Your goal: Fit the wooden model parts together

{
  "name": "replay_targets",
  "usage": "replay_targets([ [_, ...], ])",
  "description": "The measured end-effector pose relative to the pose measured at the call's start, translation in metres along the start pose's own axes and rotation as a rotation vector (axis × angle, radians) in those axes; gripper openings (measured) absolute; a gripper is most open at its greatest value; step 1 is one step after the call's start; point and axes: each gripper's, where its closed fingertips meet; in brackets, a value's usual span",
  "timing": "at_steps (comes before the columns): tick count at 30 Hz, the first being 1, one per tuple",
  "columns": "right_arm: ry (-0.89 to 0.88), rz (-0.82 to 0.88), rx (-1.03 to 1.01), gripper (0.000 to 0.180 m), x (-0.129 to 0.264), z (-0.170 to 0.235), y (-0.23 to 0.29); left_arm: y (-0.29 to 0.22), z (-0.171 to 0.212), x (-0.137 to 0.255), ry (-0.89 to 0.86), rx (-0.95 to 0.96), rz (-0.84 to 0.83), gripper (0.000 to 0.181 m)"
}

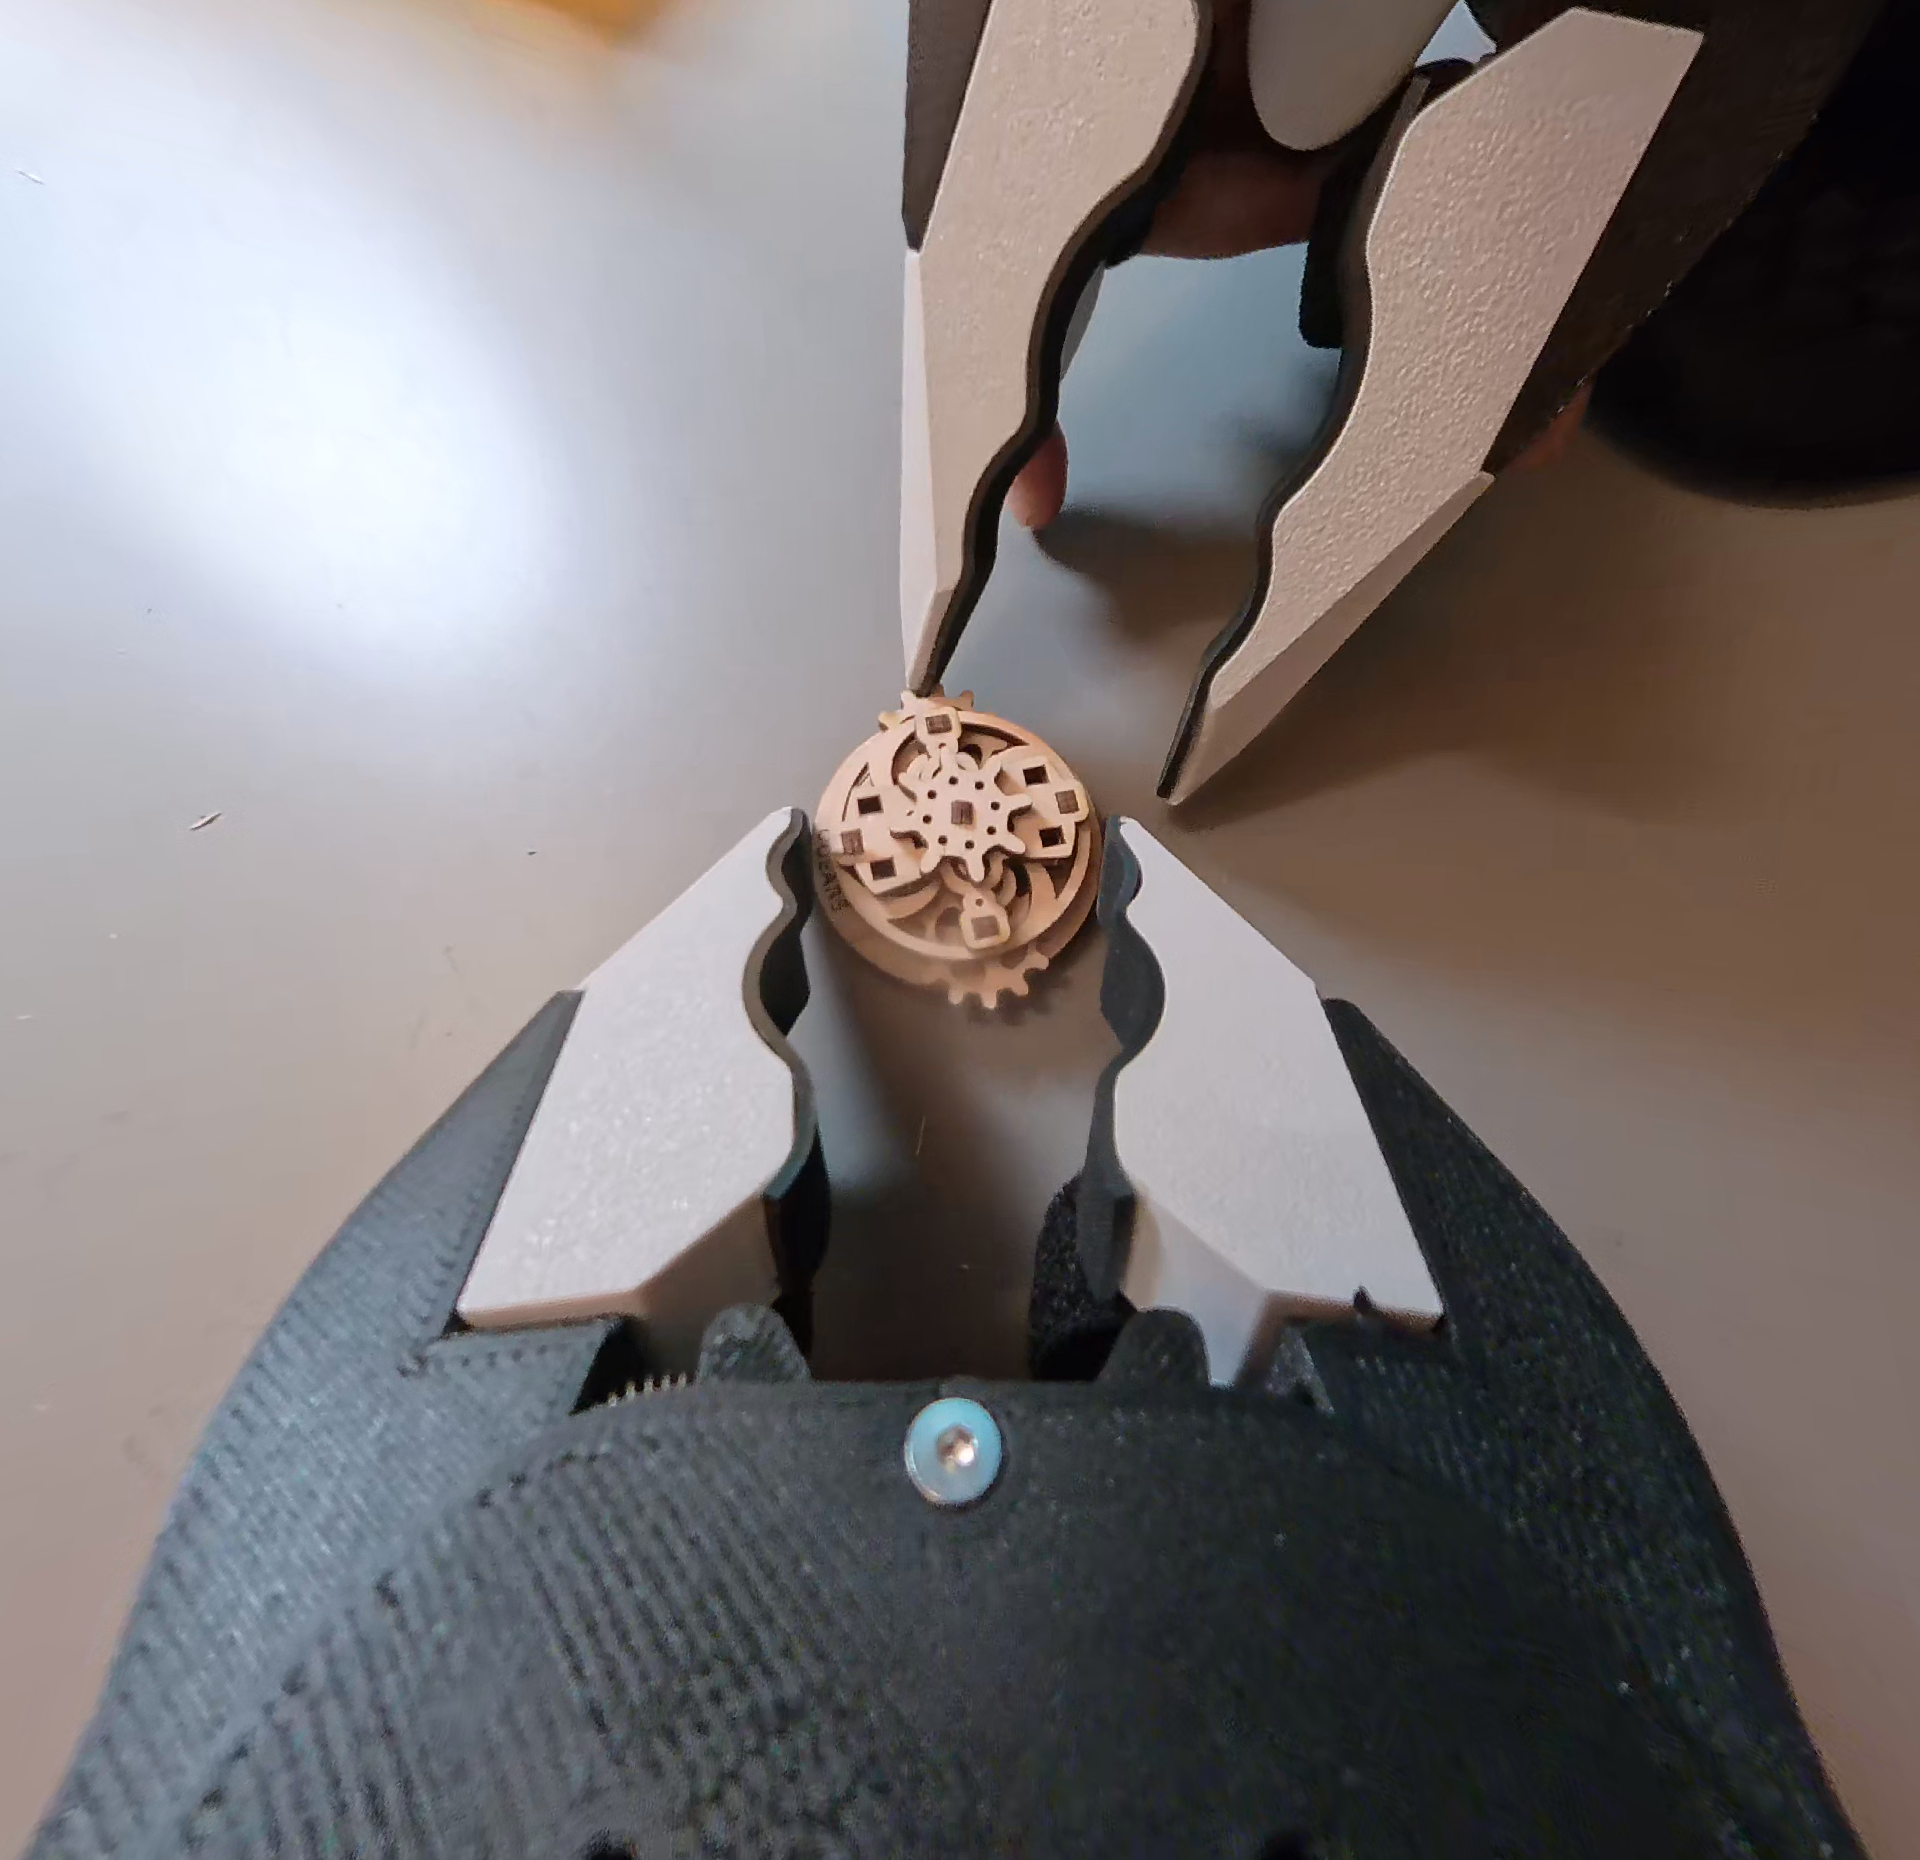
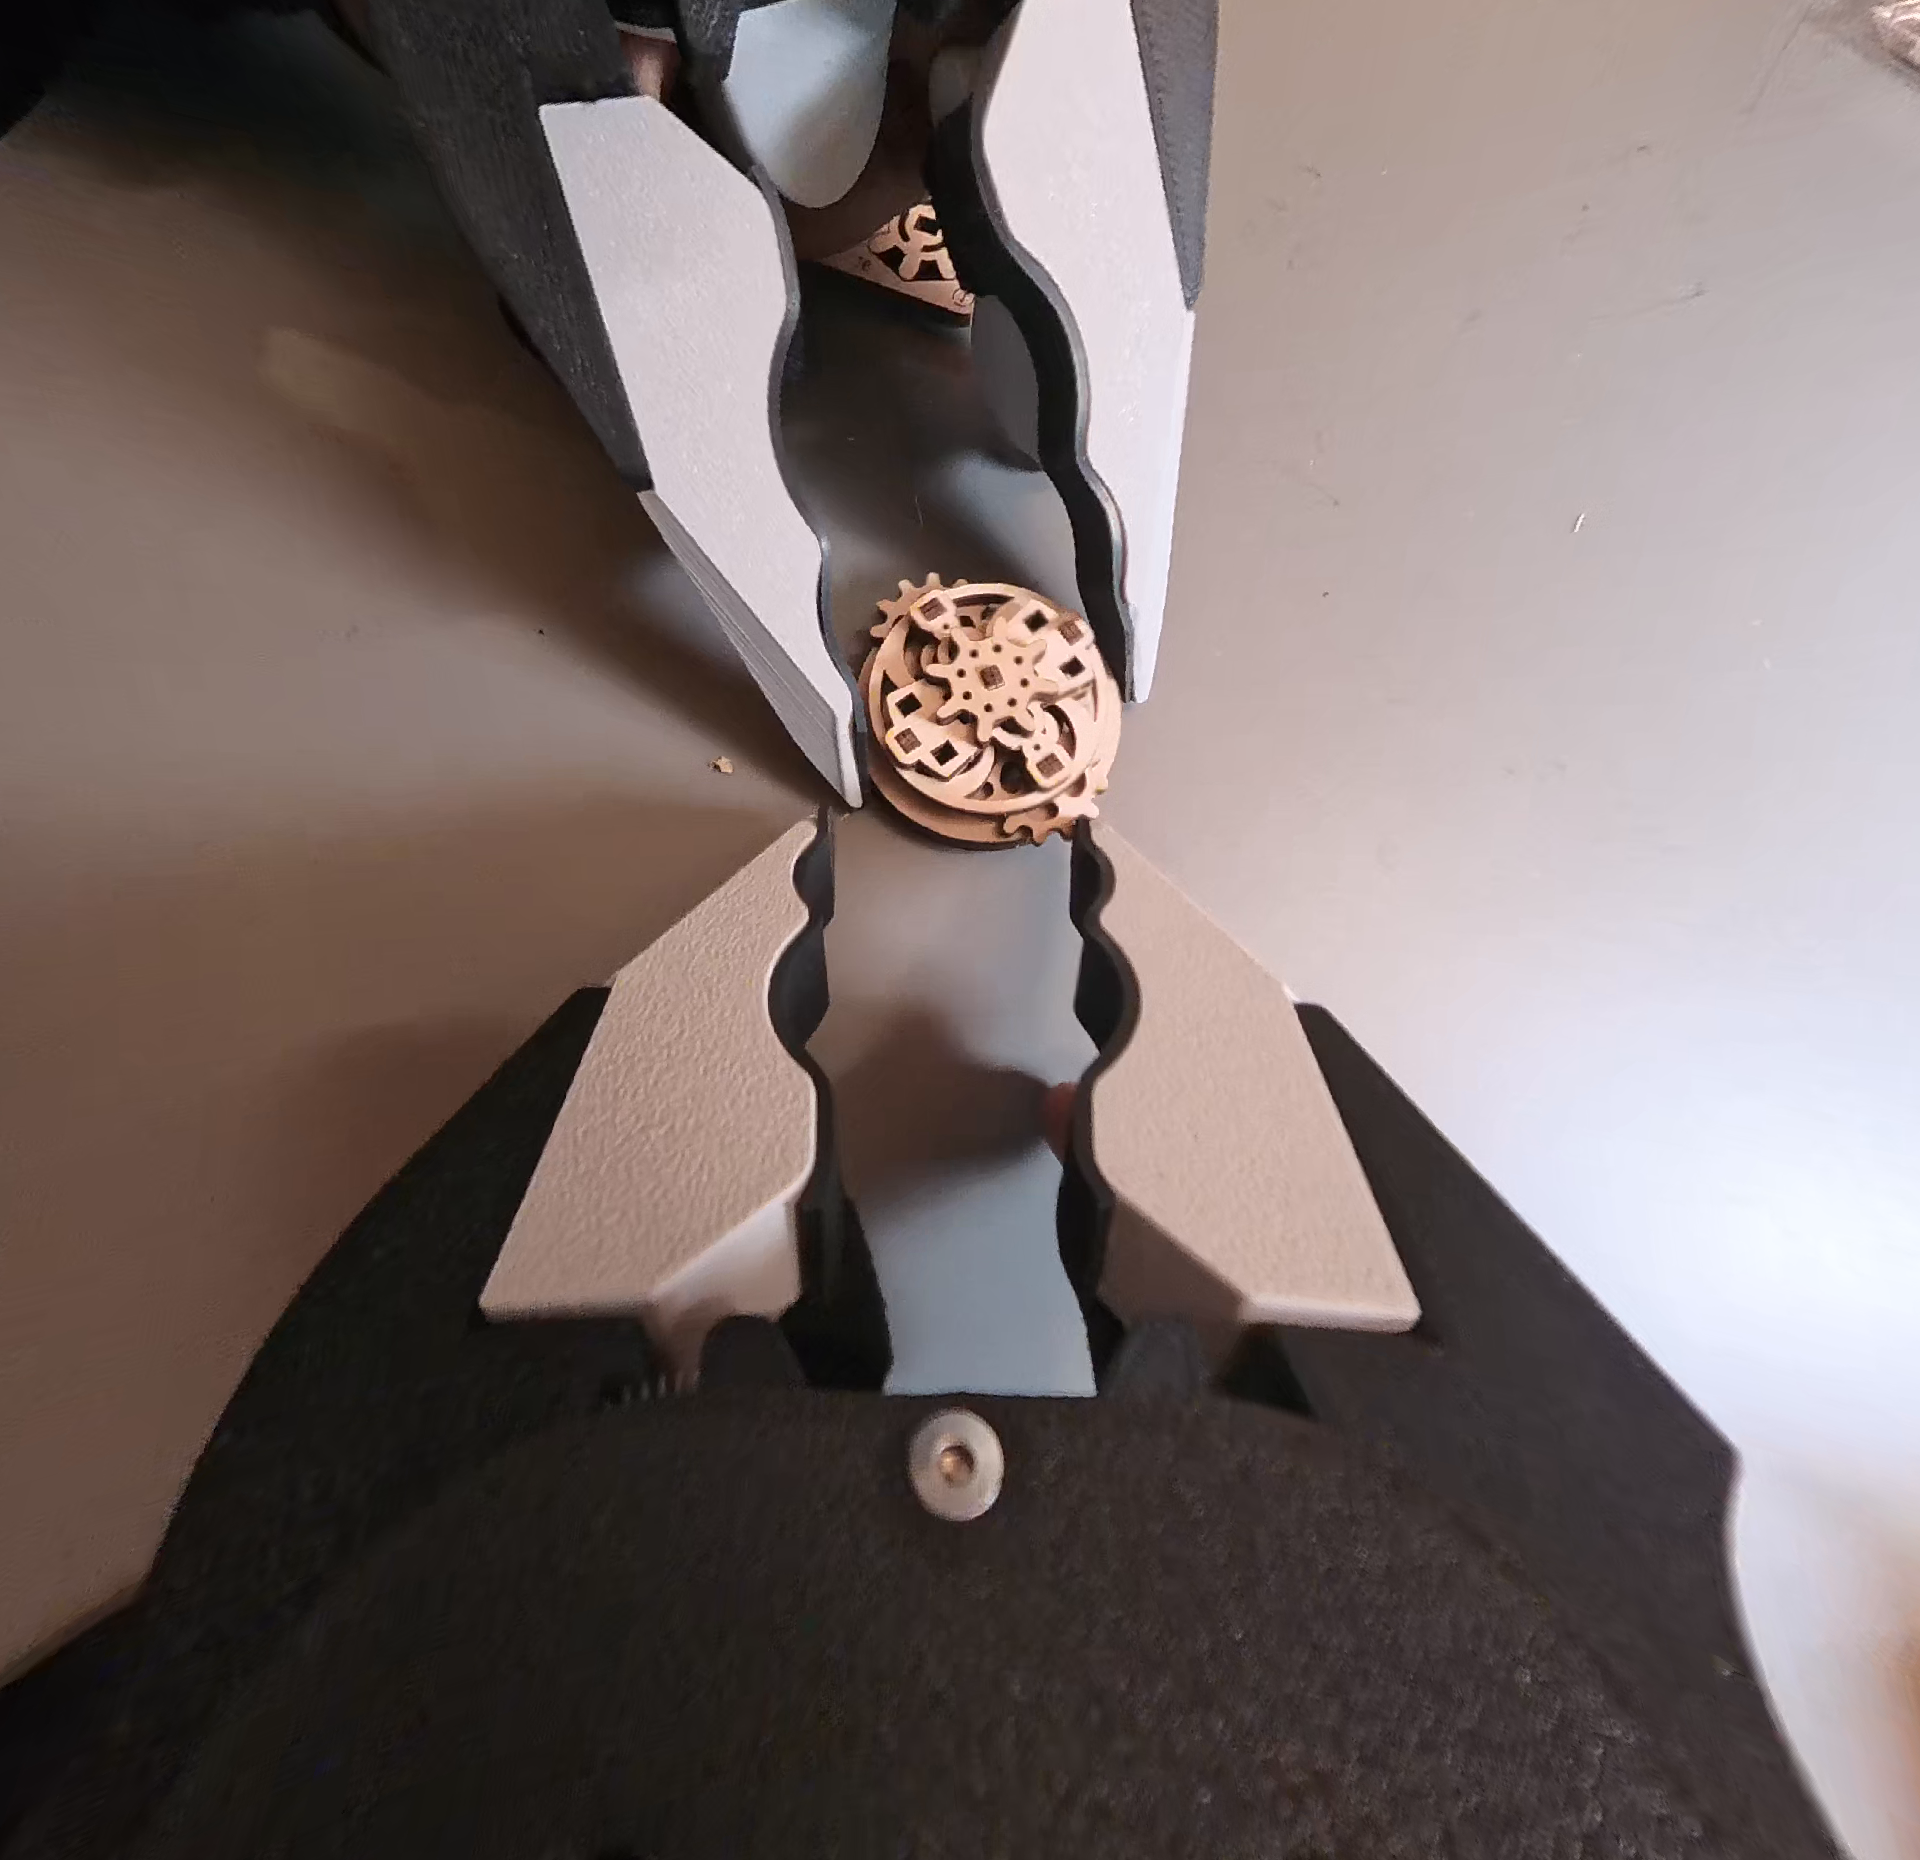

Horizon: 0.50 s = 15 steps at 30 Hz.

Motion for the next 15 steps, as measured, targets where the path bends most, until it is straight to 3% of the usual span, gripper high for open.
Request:
replay_targets([
  [10, 0.031, 0.024, 0.045, 0.043, 0.0027, 0.004, 0.002, -0.0006, 0.0001, 0.0001, -0.003, 0.002, 0.0, 0.054],
  [15, 0.007, 0.021, 0.024, 0.032, 0.0038, 0.0037, -0.0018, -0.0012, 0.0002, 0.0001, -0.003, 0.002, 0.006, 0.054],
])
Point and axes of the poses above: each gripper's, where its closed fingertips meet, x back along the fingers, z out of its underside, y = z × x across the jaws, and after that the axes turned 3 degrees about z, right-handed
